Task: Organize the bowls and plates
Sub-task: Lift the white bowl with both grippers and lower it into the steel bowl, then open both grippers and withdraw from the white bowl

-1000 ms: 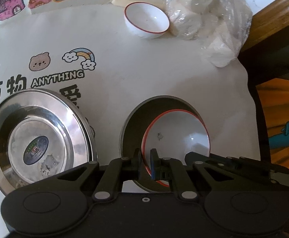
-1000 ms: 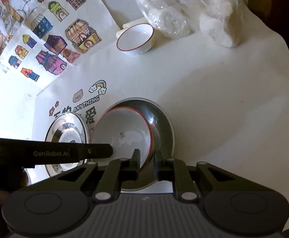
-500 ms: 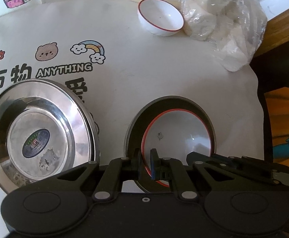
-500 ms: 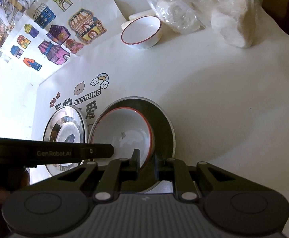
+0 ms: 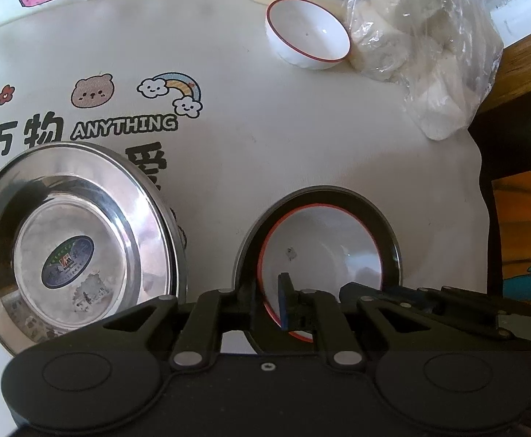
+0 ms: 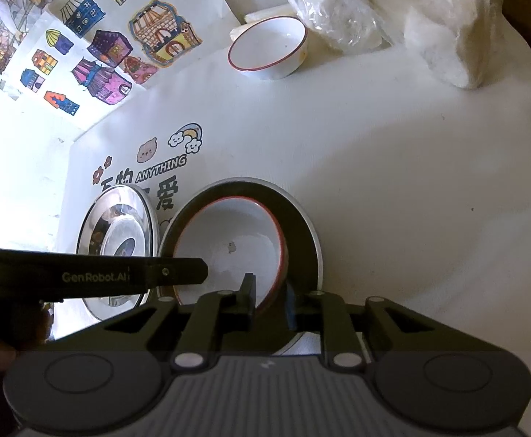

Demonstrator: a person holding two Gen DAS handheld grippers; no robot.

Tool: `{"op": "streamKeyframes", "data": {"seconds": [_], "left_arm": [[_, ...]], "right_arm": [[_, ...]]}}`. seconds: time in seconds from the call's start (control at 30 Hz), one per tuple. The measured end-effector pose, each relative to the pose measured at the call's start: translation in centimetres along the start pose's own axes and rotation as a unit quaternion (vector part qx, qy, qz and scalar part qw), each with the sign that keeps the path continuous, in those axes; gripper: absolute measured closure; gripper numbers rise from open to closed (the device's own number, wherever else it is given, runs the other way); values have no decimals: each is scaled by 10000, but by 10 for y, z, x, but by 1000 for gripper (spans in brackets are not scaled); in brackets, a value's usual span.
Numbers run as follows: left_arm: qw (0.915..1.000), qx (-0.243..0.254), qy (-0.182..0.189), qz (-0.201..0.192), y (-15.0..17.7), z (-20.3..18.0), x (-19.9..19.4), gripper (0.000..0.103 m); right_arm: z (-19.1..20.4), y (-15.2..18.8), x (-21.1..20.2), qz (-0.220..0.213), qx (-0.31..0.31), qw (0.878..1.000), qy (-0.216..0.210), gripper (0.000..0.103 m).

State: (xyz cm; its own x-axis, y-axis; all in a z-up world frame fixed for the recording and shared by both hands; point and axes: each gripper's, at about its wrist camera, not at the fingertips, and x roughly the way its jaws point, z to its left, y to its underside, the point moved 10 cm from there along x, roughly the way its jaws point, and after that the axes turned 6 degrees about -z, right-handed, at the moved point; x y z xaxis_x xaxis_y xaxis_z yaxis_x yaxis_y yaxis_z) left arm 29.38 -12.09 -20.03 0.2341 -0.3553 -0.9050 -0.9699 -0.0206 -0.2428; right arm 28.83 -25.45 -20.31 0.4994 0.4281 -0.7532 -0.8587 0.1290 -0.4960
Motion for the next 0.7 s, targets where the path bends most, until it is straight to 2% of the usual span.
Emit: {"op": "streamKeyframes", "data": {"seconds": [0.43,0.7], "left_arm": [[10000,71,15,33,-1,-3,-4,85],[9998,155,53,-83,-4,-7,-17,70]], "right_arm": [[-3,0,-2,48,-24,10000,-54,80],[-2,-3,-14,-87,-20,9998,-149,66]]}}
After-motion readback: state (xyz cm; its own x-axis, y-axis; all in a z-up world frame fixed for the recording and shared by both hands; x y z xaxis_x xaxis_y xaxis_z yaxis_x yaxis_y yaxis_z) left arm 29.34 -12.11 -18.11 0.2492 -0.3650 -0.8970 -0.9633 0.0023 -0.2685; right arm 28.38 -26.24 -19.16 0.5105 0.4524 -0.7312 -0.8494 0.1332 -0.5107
